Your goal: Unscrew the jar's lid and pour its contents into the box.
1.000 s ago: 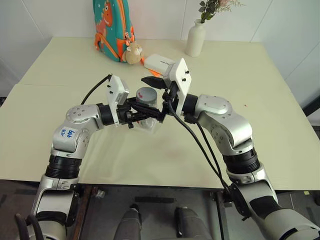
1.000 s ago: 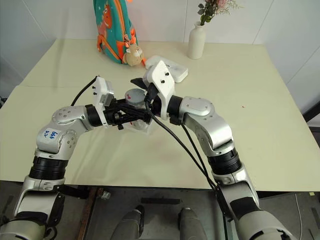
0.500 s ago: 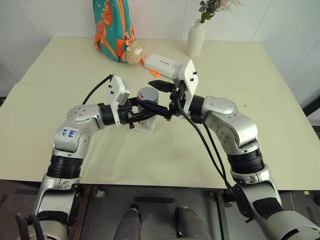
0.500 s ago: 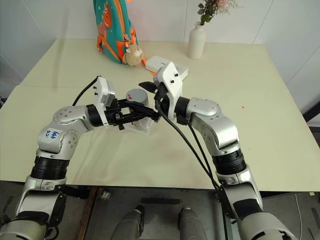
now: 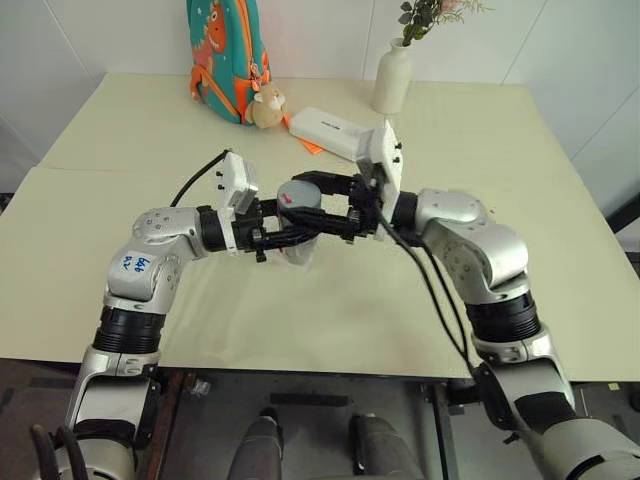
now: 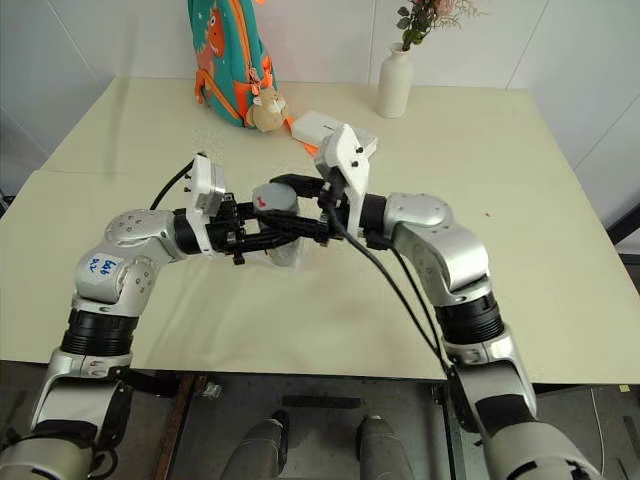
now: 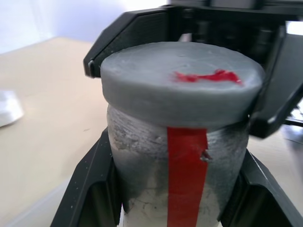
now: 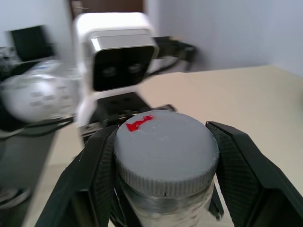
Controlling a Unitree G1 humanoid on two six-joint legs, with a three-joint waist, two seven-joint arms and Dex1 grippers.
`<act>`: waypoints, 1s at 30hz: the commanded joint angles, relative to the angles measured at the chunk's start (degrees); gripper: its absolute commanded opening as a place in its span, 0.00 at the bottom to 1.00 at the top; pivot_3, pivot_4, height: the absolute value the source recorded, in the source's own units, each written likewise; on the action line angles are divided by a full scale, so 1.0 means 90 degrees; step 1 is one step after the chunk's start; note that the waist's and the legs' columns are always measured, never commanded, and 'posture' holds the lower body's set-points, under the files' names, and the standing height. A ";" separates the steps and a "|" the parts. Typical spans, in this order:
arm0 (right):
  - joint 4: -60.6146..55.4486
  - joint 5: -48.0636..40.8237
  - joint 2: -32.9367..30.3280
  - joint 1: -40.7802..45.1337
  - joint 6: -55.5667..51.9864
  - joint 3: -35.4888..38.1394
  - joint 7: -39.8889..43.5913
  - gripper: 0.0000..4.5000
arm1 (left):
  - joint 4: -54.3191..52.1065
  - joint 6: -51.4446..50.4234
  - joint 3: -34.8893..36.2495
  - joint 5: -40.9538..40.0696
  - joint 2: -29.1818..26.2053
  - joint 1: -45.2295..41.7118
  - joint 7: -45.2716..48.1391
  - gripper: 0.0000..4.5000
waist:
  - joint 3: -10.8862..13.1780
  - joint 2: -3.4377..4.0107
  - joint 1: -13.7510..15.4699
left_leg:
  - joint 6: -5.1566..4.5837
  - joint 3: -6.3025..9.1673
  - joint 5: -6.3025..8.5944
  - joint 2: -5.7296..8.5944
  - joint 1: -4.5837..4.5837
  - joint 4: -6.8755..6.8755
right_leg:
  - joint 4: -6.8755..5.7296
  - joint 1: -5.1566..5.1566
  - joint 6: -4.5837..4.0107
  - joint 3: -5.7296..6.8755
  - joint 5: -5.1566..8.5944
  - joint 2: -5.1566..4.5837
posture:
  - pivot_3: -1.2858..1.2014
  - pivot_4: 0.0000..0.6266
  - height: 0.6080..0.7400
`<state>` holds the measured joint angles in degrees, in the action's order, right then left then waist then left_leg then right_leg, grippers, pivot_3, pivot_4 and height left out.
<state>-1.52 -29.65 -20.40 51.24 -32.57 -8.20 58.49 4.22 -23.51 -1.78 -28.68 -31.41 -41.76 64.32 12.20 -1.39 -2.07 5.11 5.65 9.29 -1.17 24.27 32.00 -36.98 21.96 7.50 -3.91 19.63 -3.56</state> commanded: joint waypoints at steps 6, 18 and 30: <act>0.0615 -0.0268 -0.0316 0.0709 0.0361 -0.0102 0.1960 0.57 | 0.0921 0.0535 0.0277 -0.0219 -0.0116 -0.0625 0.1200 0.45 | 0.0001 0.0001 -0.0023 | 0.0000 0.0001 0.0000 -0.0001 -0.0001 0.0004 | -0.0003 0.0000 0.0001 0.0000 0.0000 0.0002 | 0.52 0.24 1.00; 0.0750 -0.0293 -0.0093 0.0735 0.0520 0.0058 0.1833 0.79 | 0.0900 0.0548 0.0411 -0.0284 0.0006 -0.0547 0.1132 0.45 | 0.0002 0.0002 -0.0049 | -0.0001 0.0002 0.0000 -0.0001 0.0005 0.0005 | -0.0009 0.0004 0.0006 0.0000 0.0004 0.0000 | 0.52 0.24 1.00; 0.0922 -0.0176 -0.0030 0.1016 0.0768 0.0406 0.1391 1.00 | 0.0974 0.0415 0.0477 -0.0185 -0.0210 -0.0454 0.1296 0.45 | 0.0002 0.0003 -0.0125 | 0.0000 0.0002 0.0000 -0.0001 0.0004 0.0008 | -0.0021 0.0009 0.0006 -0.0001 0.0005 0.0001 | 0.52 0.24 1.00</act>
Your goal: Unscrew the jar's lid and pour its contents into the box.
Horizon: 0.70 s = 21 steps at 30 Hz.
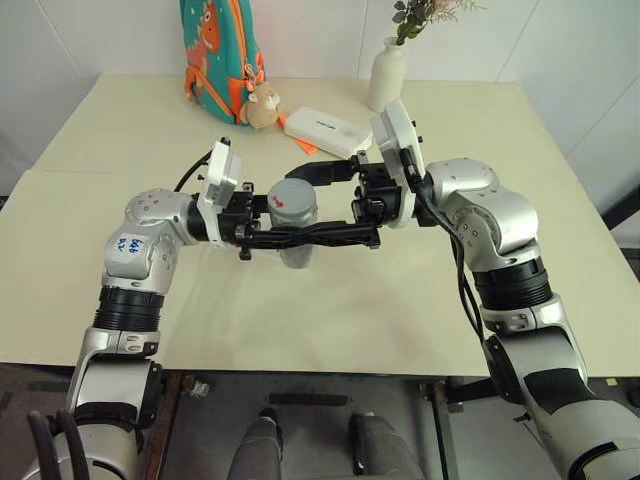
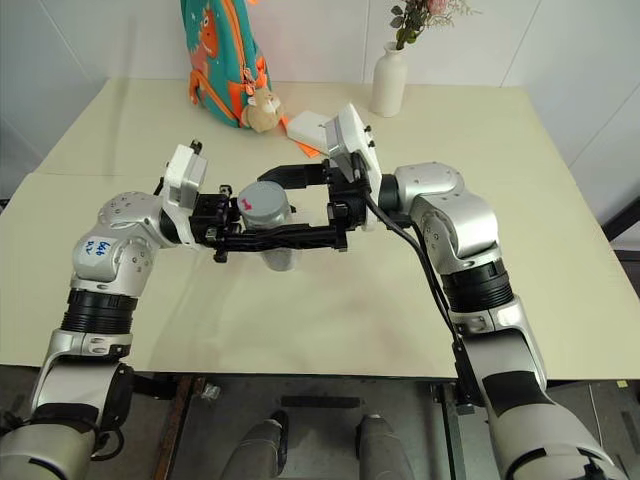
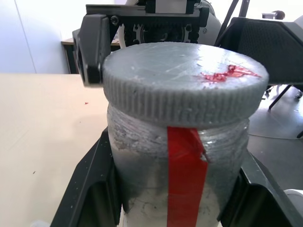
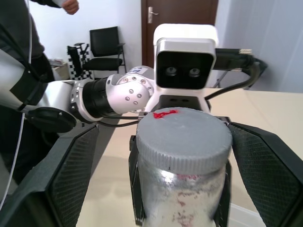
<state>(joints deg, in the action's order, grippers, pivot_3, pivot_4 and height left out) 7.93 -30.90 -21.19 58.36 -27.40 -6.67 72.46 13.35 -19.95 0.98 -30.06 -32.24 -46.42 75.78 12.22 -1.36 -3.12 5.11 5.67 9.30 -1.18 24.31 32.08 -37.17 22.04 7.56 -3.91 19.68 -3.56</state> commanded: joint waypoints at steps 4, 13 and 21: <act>-0.0355 0.0137 0.0208 0.0166 0.0295 0.0099 -0.0467 1.00 | -0.0060 0.0033 0.0134 -0.0012 -0.0119 0.0108 0.0034 0.45 | 0.0000 0.0000 -0.0007 | 0.0001 0.0000 0.0000 0.0000 0.0000 0.0000 | -0.0015 0.0006 0.0000 0.0000 0.0008 -0.0001 | 0.52 0.24 1.00; -0.0743 0.0482 0.0617 0.0074 0.0012 -0.0274 -0.1300 1.00 | -0.0053 0.0049 0.0087 0.0042 -0.0021 0.0108 -0.0012 0.45 | 0.0000 0.0000 -0.0015 | 0.0026 0.0000 -0.0019 0.0000 0.0021 0.0000 | -0.0057 0.0048 -0.0003 -0.0007 0.0011 0.0002 | 0.52 0.24 1.00; -0.0531 0.0723 0.0884 0.0187 -0.0072 -0.0364 -0.1772 1.00 | -0.0066 -0.0081 0.0096 -0.0009 0.0061 0.0079 -0.0022 0.45 | 0.0000 0.0000 -0.0012 | 0.0027 0.0002 -0.0023 0.0000 0.0021 0.0001 | -0.0064 0.0049 -0.0003 -0.0007 0.0011 0.0002 | 0.52 0.24 1.00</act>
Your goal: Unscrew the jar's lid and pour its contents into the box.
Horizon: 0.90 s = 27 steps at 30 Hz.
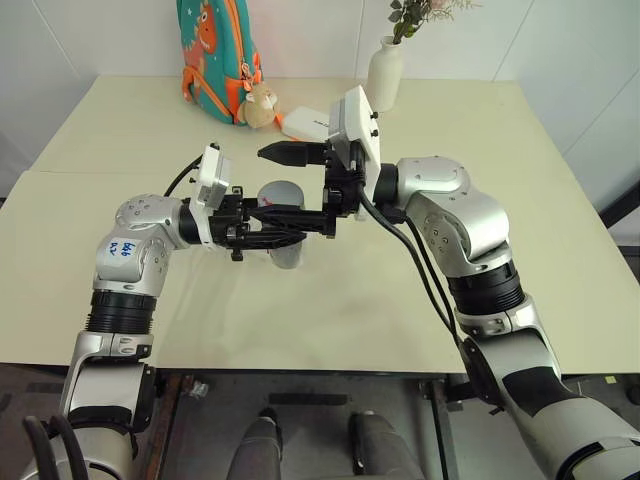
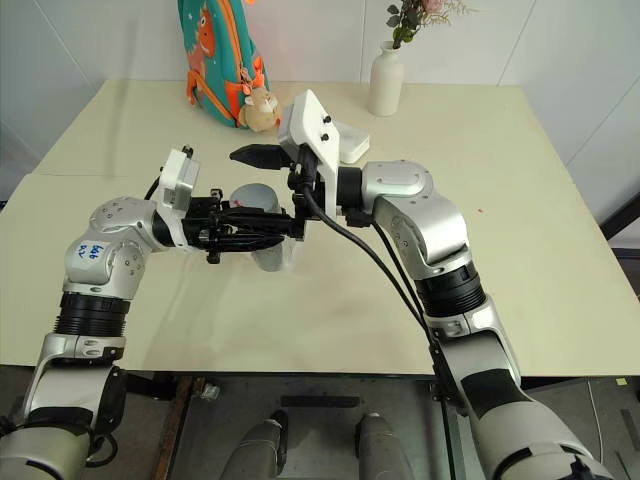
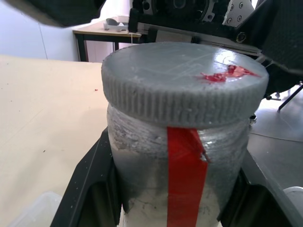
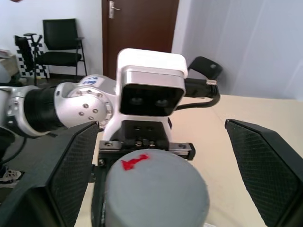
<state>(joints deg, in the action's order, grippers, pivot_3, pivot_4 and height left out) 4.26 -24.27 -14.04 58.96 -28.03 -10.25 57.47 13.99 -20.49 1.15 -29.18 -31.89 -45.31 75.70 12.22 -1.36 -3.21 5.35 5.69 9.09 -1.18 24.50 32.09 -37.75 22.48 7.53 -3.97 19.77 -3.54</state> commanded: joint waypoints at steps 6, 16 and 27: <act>0.0067 0.0207 0.0106 0.0203 0.0024 -0.0017 -0.0273 1.00 | -0.0120 -0.0080 0.0103 -0.0116 0.0090 -0.0131 -0.0035 0.45 | 0.0000 0.0000 0.0000 | 0.0000 0.0000 0.0000 0.0000 0.0000 -0.0001 | 0.0000 0.0001 0.0000 0.0000 0.0000 0.0000 | 0.52 0.24 1.00; 0.0274 0.0194 -0.0648 0.0063 0.0155 0.0389 0.0054 1.00 | -0.0130 -0.0029 0.0149 -0.0143 0.0053 -0.0126 -0.0066 0.45 | 0.0000 0.0000 0.0003 | 0.0000 0.0000 0.0000 0.0000 0.0000 -0.0001 | 0.0000 0.0001 0.0000 0.0000 0.0000 0.0000 | 0.52 0.24 1.00; 0.0755 -0.0410 -0.1776 -0.0220 0.0139 0.1003 0.1221 1.00 | -0.0045 0.0124 0.0191 -0.0082 -0.0001 -0.0096 0.0048 0.45 | 0.0001 -0.0001 -0.0012 | -0.0001 -0.0001 0.0000 0.0002 0.0001 -0.0002 | 0.0005 -0.0001 -0.0001 0.0000 0.0001 -0.0001 | 0.52 0.24 1.00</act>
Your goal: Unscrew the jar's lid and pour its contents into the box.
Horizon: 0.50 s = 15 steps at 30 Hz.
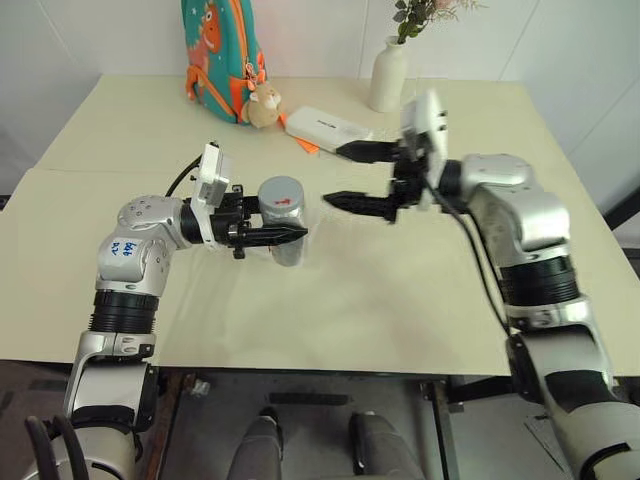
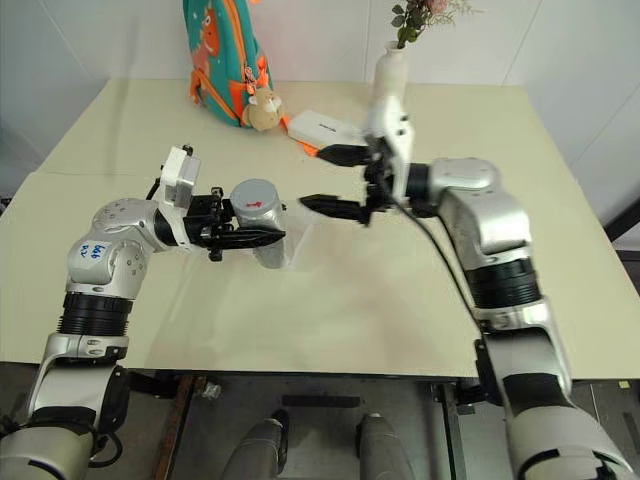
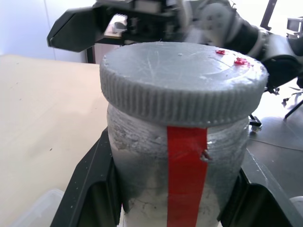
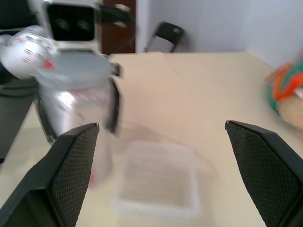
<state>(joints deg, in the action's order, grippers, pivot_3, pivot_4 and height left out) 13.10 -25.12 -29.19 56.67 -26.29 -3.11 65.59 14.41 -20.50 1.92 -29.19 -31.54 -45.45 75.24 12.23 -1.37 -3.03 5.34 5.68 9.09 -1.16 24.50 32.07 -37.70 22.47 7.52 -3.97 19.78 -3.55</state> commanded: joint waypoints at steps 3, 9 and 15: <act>-0.0447 -0.0585 -0.0070 0.0028 -0.0341 0.0264 0.0492 1.00 | -0.0037 0.0171 0.0113 -0.0042 -0.0069 -0.0095 0.0123 0.45 | 0.0001 0.0002 -0.0070 | -0.0001 -0.0004 0.0001 -0.0004 -0.0002 -0.0001 | -0.0001 0.0003 0.0000 -0.0008 0.0000 0.0005 | 0.52 0.24 1.00; -0.1317 -0.1140 0.0533 0.0081 -0.1039 0.0130 0.0071 1.00 | 0.0023 0.0236 0.0069 0.0024 -0.0046 -0.0129 0.0111 0.45 | 0.0001 0.0003 -0.0055 | 0.0000 -0.0003 0.0000 -0.0006 -0.0002 0.0002 | -0.0006 0.0003 0.0000 -0.0008 0.0000 0.0007 | 0.52 0.24 1.00; -0.1391 -0.0636 0.1178 0.0251 -0.1057 -0.0443 -0.0602 1.00 | 0.0039 0.0261 0.0019 0.0049 -0.0013 -0.0143 0.0103 0.45 | 0.0001 0.0002 -0.0018 | 0.0001 -0.0002 0.0000 -0.0005 -0.0002 0.0005 | -0.0007 0.0003 0.0000 -0.0007 0.0000 0.0006 | 0.52 0.24 1.00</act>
<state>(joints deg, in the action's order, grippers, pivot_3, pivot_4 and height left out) 2.15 -31.66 -19.02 57.37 -36.32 -6.66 61.40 15.29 -18.78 1.61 -28.73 -31.51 -45.46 75.90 12.24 -1.35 -3.19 5.35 5.66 9.09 -1.21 24.49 32.11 -37.77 22.49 7.52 -4.04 19.78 -3.49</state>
